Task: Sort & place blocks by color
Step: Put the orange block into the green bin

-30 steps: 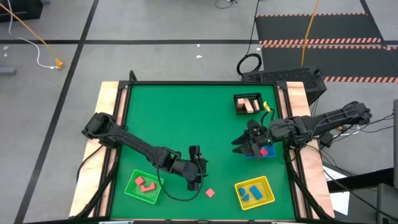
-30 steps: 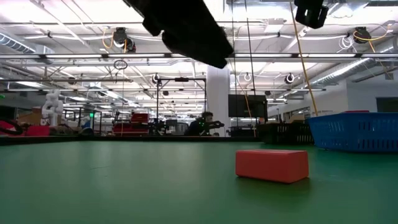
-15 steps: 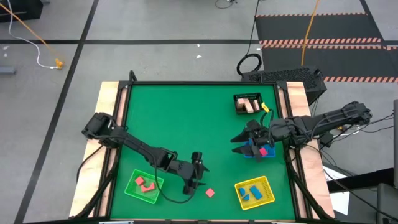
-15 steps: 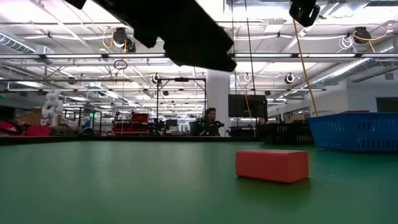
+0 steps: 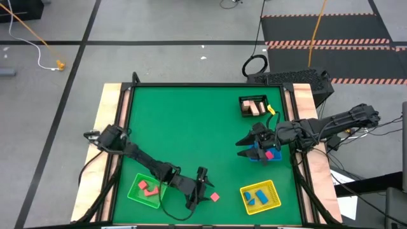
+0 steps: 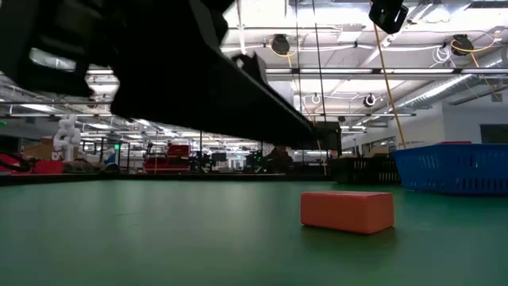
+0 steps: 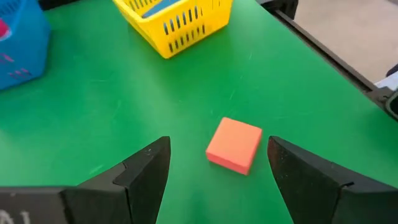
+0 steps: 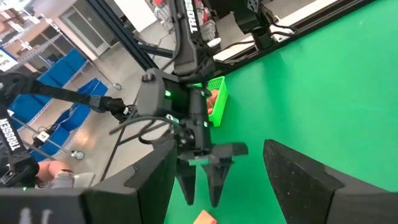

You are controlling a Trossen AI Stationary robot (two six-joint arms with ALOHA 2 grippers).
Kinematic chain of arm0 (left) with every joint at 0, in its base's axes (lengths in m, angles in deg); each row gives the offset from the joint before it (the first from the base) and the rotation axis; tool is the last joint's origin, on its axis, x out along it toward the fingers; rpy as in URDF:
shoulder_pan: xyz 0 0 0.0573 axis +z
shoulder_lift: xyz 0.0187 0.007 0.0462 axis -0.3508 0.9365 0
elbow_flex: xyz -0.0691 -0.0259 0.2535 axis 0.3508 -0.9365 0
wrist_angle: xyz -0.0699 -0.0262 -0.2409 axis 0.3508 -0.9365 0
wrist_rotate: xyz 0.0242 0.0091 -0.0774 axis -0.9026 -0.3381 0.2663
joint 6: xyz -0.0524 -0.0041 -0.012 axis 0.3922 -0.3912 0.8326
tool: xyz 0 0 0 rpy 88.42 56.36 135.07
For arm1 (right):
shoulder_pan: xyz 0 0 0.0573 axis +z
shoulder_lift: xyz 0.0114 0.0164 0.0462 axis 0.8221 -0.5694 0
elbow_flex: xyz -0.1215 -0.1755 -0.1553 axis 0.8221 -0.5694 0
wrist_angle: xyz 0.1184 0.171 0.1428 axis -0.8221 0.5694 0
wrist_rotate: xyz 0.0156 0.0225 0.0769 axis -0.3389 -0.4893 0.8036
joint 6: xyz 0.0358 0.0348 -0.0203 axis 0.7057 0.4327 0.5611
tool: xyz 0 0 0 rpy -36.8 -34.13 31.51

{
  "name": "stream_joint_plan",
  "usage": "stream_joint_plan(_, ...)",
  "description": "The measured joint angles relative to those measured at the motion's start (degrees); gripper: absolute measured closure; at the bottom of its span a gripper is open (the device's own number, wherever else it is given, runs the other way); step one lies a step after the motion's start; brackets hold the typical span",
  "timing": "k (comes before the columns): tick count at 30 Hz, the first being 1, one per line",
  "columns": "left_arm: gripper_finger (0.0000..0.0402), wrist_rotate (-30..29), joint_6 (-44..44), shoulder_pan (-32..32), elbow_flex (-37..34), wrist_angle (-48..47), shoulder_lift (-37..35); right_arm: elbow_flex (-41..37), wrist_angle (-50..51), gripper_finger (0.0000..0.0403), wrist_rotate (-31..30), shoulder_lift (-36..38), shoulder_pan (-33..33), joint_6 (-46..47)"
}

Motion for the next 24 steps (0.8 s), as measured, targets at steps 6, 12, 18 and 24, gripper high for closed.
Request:
stream_joint_plan(6,0.0131,4.2,0.1,1.2,0.2,7.0,4.4,0.0,0.0,0.0172,0.0,0.0,0.0,0.0)
stream_joint_plan(12,0.0131,7.4,1.1,1.8,0.1,11.7,8.9,0.0,0.0,0.0172,0.0,0.0,0.0,0.0)
stream_joint_plan(18,0.0131,8.3,1.7,2.7,0.1,14.3,10.4,0.0,0.1,0.0172,0.0,0.0,0.0,0.0)
stream_joint_plan(24,0.0135,7.0,3.7,3.8,0.2,15.0,10.5,0.0,0.1,0.0172,0.0,0.0,0.0,0.0)
